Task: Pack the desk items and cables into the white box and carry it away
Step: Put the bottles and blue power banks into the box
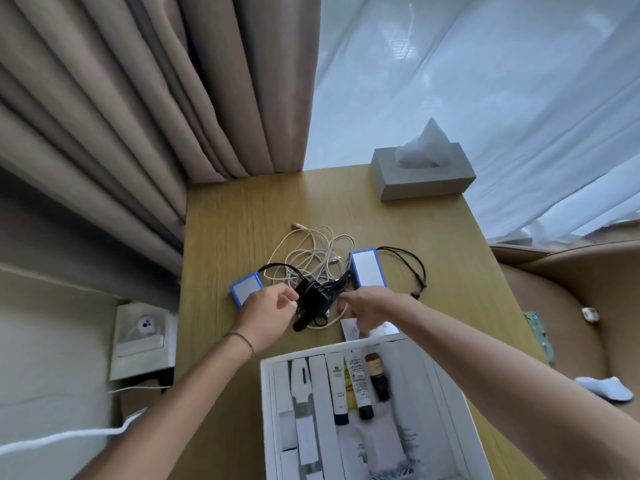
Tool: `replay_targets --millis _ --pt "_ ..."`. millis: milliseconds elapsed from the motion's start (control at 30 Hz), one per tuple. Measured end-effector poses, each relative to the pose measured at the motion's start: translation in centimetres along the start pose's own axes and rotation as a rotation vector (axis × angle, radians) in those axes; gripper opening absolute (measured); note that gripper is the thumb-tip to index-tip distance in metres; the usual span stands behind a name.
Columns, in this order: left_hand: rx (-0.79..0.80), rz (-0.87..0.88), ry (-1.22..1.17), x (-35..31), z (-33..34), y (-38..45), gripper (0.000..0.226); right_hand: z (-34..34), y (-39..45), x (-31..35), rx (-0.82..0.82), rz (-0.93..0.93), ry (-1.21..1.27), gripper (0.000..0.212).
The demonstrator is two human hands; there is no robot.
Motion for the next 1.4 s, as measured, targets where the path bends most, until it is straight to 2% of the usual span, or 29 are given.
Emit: replay_targets --millis 233,300,367,433,500,600,733,800,900,933,1000,1133,1233,1300,1400 --pt "-0.013 -0.020 0.017 1.3 -1.7 0.4 0.012 0.1 0.2 -1.4 -0.047 0.010 0.251 0.058" --pt "-0.008 -0.005 0.029 1.1 -1.8 0.7 0.013 -0.2 -0.1 -2.0 -0.060 0.006 0.281 0.037" --pt "0.001 0.014 0.039 0.6 -1.6 1.1 0.013 -1.0 -0.8 -3.1 -0.143 0.030 0.382 0.018" --pt "0.020 0.036 0.045 -0.2 -1.0 1.5 0.014 -2.1 -2.0 -4.7 -0.274 0.094 0.565 0.012" --pt "0.065 0.066 0.055 -1.4 0.0 2.0 0.016 -3.0 -3.4 -6.2 -0.408 0.180 0.790 0.013" --pt "0.191 0.131 0.090 -3.9 2.8 2.6 0.017 -3.0 -5.0 -7.3 -0.526 0.234 1.090 0.013" --pt "0.420 0.246 0.244 -7.4 8.0 3.3 0.021 -1.9 -6.5 -8.4 -0.618 0.284 1.283 0.003" --pt "0.536 0.291 0.359 -8.6 10.5 3.7 0.023 -1.1 -7.1 -8.8 -0.631 0.307 1.373 0.007" --pt "0.673 0.292 0.488 -9.0 13.6 4.3 0.009 0.1 -8.3 -9.6 -0.688 0.358 1.530 0.017" --pt "0.712 0.285 0.520 -8.8 14.5 4.5 0.019 0.6 -8.9 -9.9 -0.712 0.379 1.594 0.021" --pt "0.775 0.304 0.591 -8.4 15.9 4.7 0.026 1.6 -10.0 -10.2 -0.745 0.391 1.712 0.030" --pt "0.799 0.395 0.721 -7.8 17.3 4.4 0.036 2.9 -11.8 -10.0 -0.750 0.355 1.851 0.040" --pt "0.791 0.412 0.783 -7.8 17.3 4.2 0.024 2.9 -12.6 -9.4 -0.742 0.319 1.882 0.040" --pt "0.785 0.426 0.814 -8.2 16.7 4.0 0.026 2.6 -12.9 -8.7 -0.728 0.270 1.932 0.041" --pt "0.735 0.448 0.733 -9.7 15.1 3.8 0.025 2.1 -13.5 -7.5 -0.694 0.147 1.992 0.048"
Point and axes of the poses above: each hand's wrist, its own y-axis towards the middle knuckle, its own z-axis out of the palm, x = y × z, the point moved 6 cm from there along y, towards the middle knuckle, and after that the axes turned 9 degrees about -y, right-handed, at the moved point
